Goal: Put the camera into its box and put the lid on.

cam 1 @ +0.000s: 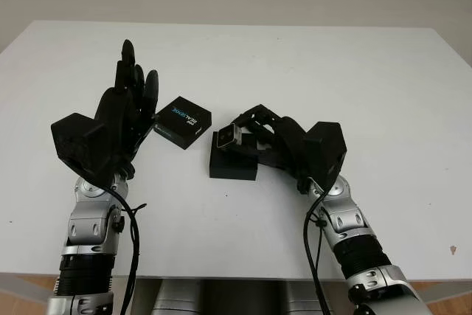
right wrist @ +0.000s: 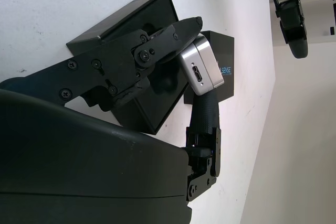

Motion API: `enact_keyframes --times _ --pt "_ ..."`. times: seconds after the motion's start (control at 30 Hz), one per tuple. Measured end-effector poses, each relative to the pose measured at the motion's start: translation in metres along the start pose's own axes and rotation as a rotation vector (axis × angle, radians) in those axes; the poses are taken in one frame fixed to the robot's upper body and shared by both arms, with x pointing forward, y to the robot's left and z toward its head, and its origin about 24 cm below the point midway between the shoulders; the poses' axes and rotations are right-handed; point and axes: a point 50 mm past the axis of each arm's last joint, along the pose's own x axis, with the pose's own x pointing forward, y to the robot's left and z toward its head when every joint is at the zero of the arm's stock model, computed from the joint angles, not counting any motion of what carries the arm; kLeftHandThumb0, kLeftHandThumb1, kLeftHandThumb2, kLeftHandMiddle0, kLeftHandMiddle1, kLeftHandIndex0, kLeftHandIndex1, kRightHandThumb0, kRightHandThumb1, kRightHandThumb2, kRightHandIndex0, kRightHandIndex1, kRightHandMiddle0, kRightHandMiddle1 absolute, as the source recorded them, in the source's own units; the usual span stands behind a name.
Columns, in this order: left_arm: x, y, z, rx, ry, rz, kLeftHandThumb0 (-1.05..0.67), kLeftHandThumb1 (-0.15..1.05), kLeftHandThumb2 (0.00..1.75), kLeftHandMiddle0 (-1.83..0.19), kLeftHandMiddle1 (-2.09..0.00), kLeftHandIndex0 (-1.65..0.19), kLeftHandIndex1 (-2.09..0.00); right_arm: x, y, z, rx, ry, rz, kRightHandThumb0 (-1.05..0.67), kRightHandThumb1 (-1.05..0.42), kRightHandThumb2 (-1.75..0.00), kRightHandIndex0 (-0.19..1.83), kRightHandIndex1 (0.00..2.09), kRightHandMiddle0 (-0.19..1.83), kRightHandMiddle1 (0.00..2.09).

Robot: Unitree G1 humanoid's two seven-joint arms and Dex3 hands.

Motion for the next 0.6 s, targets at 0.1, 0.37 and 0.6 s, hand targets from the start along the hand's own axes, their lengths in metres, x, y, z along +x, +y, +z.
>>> enact_keyframes --times 0.1,0.37,0.6 --pt "0.0 0.0 0.0 0.0 0.0 0.0 -0.76 1.05 0.55 0.19 0.0 0.19 0.0 -0.0001 0.0 0.0004 -0.002 -0.005 0.005 -0.41 -0.93 -0.05 0.19 0.05 0.32 1.69" --pt "0.0 -0.0002 -0.0001 -0.001 0.0 0.001 -0.76 1.05 0.56 0.19 0.0 0.19 0.0 -0.0004 -0.0002 0.0008 -0.007 -0.007 0.021 -0.42 -0.93 -0.05 0.19 0.05 0.32 1.7" --pt "0.0 -0.0002 -0.0001 -0.001 0.0 0.0 -0.75 1.05 0.56 0.19 0.0 0.19 0.0 -0.0004 0.0005 0.0006 -0.013 -0.005 0.03 -0.41 -0.93 -0.05 0.2 0.06 0.33 1.69"
